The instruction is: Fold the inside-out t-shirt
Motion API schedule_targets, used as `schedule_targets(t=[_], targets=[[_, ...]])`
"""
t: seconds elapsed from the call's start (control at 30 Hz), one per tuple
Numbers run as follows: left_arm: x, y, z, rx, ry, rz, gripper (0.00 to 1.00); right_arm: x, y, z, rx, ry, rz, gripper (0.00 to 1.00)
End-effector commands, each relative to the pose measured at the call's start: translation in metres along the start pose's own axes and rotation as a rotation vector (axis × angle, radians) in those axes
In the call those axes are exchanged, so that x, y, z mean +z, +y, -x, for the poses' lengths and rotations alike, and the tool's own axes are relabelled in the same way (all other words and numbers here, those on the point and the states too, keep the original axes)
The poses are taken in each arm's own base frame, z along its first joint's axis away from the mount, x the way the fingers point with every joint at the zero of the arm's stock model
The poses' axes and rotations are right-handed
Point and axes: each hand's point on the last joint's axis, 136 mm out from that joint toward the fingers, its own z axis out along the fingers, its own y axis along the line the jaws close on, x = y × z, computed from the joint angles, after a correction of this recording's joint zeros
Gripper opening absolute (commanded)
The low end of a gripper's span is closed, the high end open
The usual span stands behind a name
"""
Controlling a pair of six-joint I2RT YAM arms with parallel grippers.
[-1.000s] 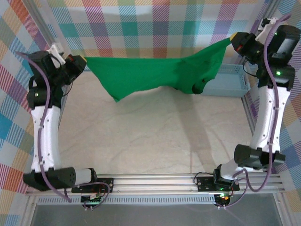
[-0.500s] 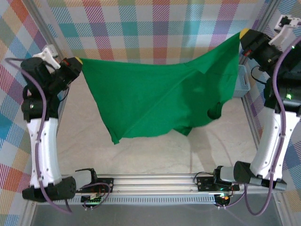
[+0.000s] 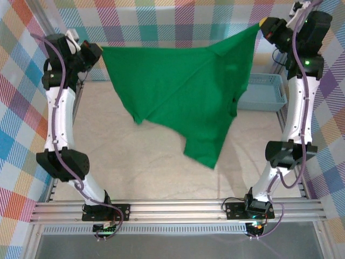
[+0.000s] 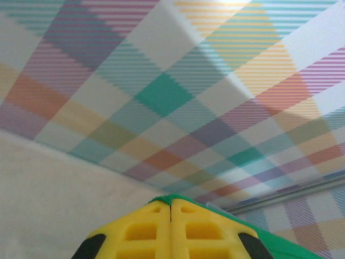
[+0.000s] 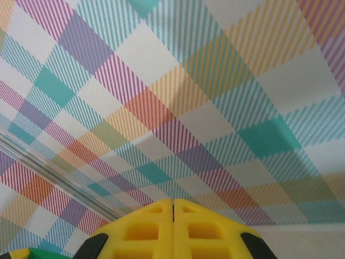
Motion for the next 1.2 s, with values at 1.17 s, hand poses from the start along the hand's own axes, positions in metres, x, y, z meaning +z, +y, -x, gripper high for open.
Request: schedule_targets(t=[1.17], targets=[[-0.127,0.177,-0.395,-0.103,0.519,0.359,0.02,-0.237,-0.163,-0.426,0.589,0.543,-0.744,0.0]])
